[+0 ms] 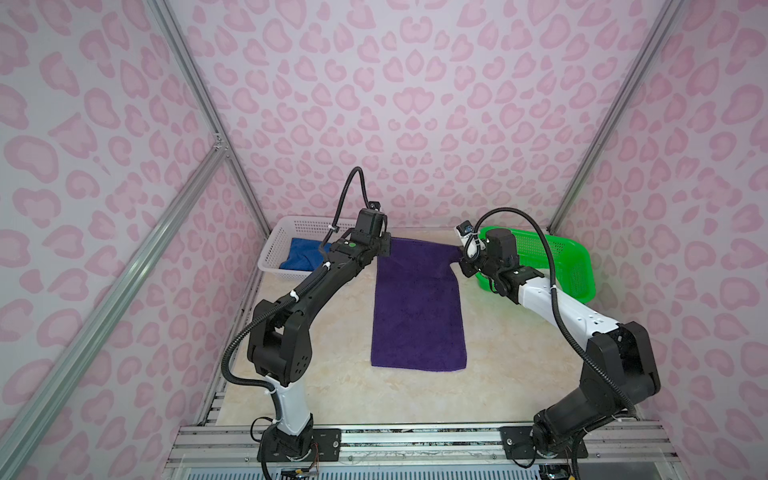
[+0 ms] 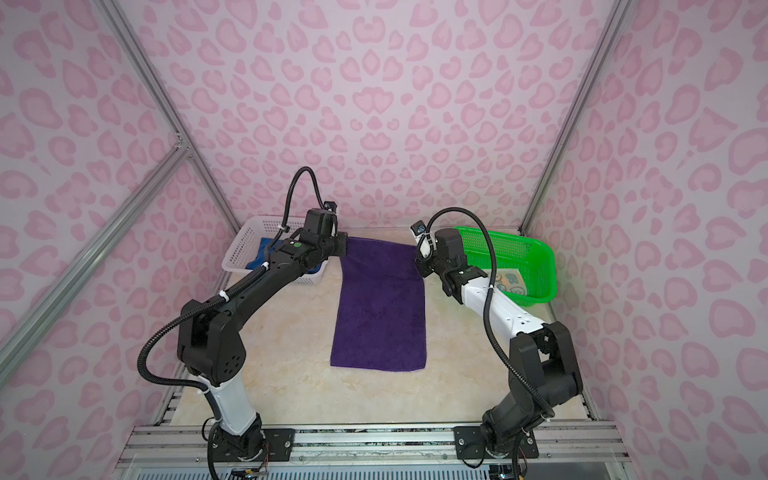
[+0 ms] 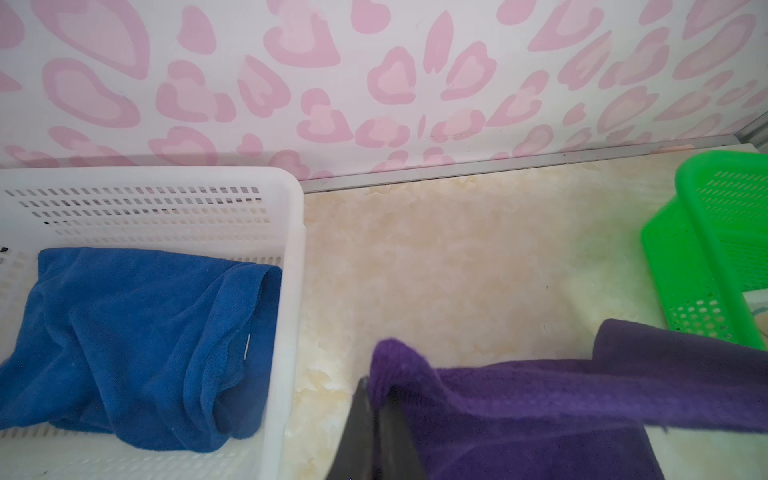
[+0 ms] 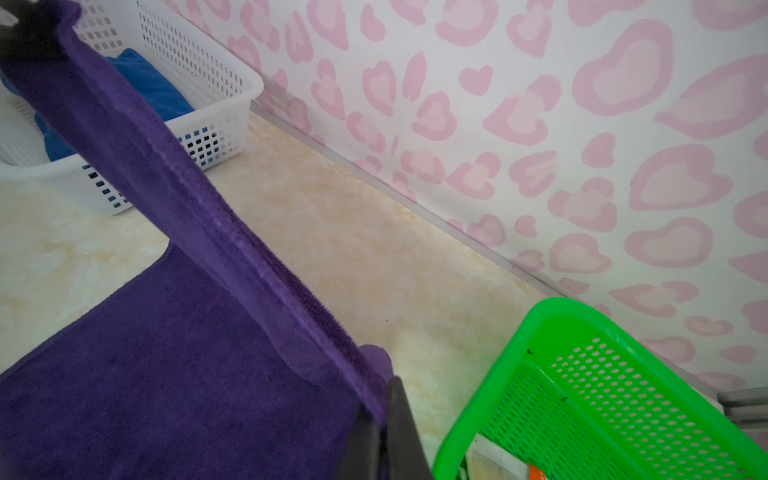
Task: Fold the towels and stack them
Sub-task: 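Lay the purple towel flat lengthwise on the table with both grippers, then fold the towel's far half toward the robot over the near half with both grippers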
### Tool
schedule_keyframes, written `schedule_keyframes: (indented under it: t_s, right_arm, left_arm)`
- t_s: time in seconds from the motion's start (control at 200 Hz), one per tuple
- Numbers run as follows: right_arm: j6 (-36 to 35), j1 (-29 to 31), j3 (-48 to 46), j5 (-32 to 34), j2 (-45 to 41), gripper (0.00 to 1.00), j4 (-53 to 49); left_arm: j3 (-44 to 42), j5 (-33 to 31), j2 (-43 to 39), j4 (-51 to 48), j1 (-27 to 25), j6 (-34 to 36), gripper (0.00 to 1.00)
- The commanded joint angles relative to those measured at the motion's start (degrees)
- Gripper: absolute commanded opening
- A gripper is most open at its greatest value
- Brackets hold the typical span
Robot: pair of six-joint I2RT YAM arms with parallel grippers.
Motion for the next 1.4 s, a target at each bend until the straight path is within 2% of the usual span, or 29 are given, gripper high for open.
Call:
schedule_keyframes:
  t_s: [0.0, 0.27, 0.395, 0.735, 0.945, 1.195, 1.37, 1.395]
  right_arm:
    - [1.15, -0.16, -2.37, 1.0, -2.92, 0.0, -0.38]
    - [1.79, 0.5, -8.69, -0.42, -15.47, 0.0, -10.6]
    - [3.11, 1.62, -12.43, -1.5, -20.62, 0.0, -15.28]
    - [15.11, 9.3, -28.71, -2.27, -33.31, 0.0, -16.81]
    - [21.31, 13.63, -35.25, -3.37, -35.91, 0.0, -15.82]
    - [29.39, 19.59, -42.08, -2.45, -33.93, 0.0, -11.1]
    - [33.16, 22.79, -47.66, 0.68, -32.33, 0.0, -6.78]
    - [33.71, 23.12, -48.0, 0.83, -32.23, 0.02, -6.28]
  left_arm:
    - [-2.22, -0.66, -2.12, 1.11, 0.31, -0.87, 0.02]
    - [-13.66, 1.18, -12.93, 0.06, -0.39, -5.0, 0.02]
    - [-18.32, 1.92, -17.22, -0.9, -2.31, -5.45, 0.02]
    - [-32.67, -0.87, -24.76, -2.68, -8.2, -11.36, 0.02]
    - [-39.79, -2.03, -25.78, -1.66, -11.72, -14.95, 0.02]
    - [-47.55, -4.71, -25.14, 2.9, -14.38, -19.1, 0.02]
    - [-51.16, -5.77, -23.75, 6.19, -15.59, -21.81, 0.03]
    - [-51.5, -6.12, -23.49, 6.48, -15.79, -22.25, 0.05]
